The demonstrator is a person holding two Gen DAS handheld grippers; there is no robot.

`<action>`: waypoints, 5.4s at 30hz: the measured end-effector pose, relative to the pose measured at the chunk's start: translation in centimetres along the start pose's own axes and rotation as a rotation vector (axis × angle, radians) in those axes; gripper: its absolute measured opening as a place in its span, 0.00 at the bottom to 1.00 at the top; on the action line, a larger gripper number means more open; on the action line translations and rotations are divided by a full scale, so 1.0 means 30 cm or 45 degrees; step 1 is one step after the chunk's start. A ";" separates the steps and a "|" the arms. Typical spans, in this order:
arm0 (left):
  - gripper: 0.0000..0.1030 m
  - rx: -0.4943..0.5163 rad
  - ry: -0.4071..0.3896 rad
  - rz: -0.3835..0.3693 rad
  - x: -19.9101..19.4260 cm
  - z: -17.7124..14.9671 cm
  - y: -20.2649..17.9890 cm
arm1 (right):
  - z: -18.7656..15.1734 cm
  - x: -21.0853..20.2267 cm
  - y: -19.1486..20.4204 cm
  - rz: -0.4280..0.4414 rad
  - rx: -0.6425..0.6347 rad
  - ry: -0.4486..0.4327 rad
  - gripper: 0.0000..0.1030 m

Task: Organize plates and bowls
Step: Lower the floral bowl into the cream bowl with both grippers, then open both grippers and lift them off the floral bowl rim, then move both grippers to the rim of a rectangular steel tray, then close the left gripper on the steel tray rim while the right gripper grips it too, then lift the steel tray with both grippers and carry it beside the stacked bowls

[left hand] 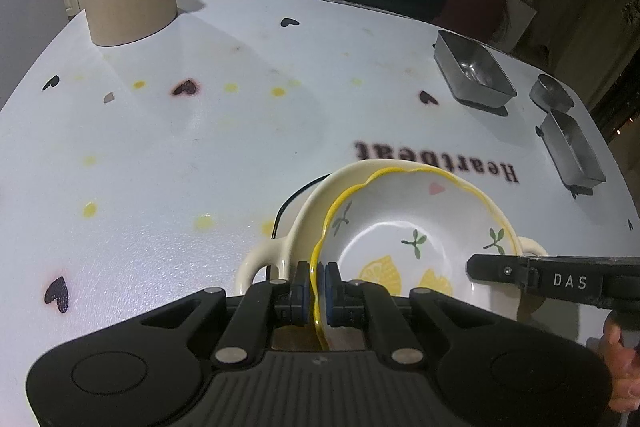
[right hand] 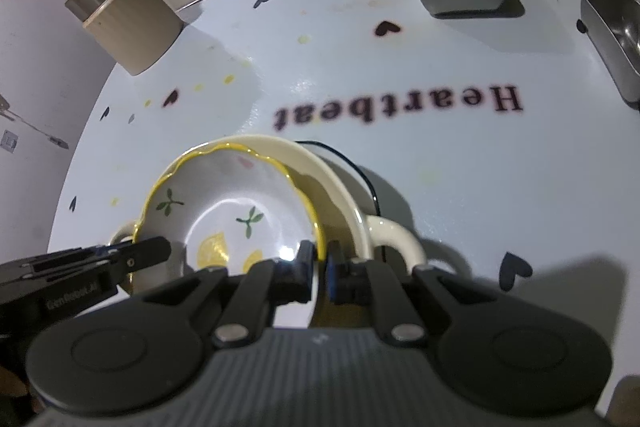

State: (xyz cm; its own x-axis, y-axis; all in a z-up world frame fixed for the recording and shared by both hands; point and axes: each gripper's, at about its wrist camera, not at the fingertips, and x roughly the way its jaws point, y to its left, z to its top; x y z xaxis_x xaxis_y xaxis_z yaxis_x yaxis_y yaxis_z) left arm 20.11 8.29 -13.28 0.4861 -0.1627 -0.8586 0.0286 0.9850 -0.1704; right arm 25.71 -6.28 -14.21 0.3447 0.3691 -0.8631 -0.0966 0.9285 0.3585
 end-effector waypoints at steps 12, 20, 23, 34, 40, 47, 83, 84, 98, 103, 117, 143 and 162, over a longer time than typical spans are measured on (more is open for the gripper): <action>0.07 -0.027 0.013 -0.036 0.007 0.000 0.019 | 0.008 0.001 -0.002 0.004 -0.004 0.017 0.09; 0.07 -0.014 0.020 -0.023 0.001 -0.009 0.010 | 0.011 -0.005 -0.019 0.030 0.026 0.030 0.09; 0.07 -0.005 0.029 -0.007 0.000 -0.010 0.002 | 0.012 -0.027 -0.030 0.039 0.036 0.007 0.13; 0.09 0.024 0.021 0.060 -0.031 -0.013 -0.022 | 0.007 -0.073 -0.046 0.066 0.014 -0.021 0.13; 0.09 0.018 -0.045 0.054 -0.092 -0.005 -0.029 | -0.010 -0.089 -0.025 0.063 -0.043 -0.039 0.13; 0.12 0.047 -0.043 0.058 -0.121 -0.028 -0.054 | -0.038 -0.137 -0.028 0.078 -0.084 -0.083 0.15; 1.00 0.214 -0.298 -0.090 -0.113 0.084 -0.524 | -0.075 -0.539 -0.540 -0.190 0.218 -0.562 1.00; 1.00 0.219 -0.299 -0.100 -0.101 0.091 -0.543 | -0.068 -0.533 -0.555 -0.193 0.244 -0.558 1.00; 1.00 0.234 -0.384 -0.188 0.120 0.233 -0.751 | 0.128 -0.338 -0.877 -0.200 0.880 -0.511 1.00; 1.00 0.190 -0.436 -0.237 0.204 0.294 -0.818 | 0.161 -0.259 -0.935 -0.116 1.044 -0.480 0.94; 1.00 0.332 -0.448 -0.199 0.355 0.347 -0.920 | 0.217 -0.124 -0.950 -0.108 0.990 -0.423 0.58; 0.24 0.249 -0.058 -0.277 0.475 0.335 -0.895 | 0.247 -0.201 -0.936 -0.277 0.490 -0.330 0.04; 0.06 0.252 -0.105 -0.305 0.183 0.227 -0.830 | 0.197 -0.392 -0.771 -0.232 0.208 -0.434 0.04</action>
State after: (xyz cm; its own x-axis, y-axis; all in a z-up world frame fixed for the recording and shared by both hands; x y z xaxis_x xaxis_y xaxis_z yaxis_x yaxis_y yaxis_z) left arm 28.03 -16.73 -10.46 0.5136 -0.3941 -0.7622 0.3164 0.9127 -0.2587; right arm 29.40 -32.33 -10.25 0.6344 0.1393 -0.7603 0.1346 0.9487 0.2861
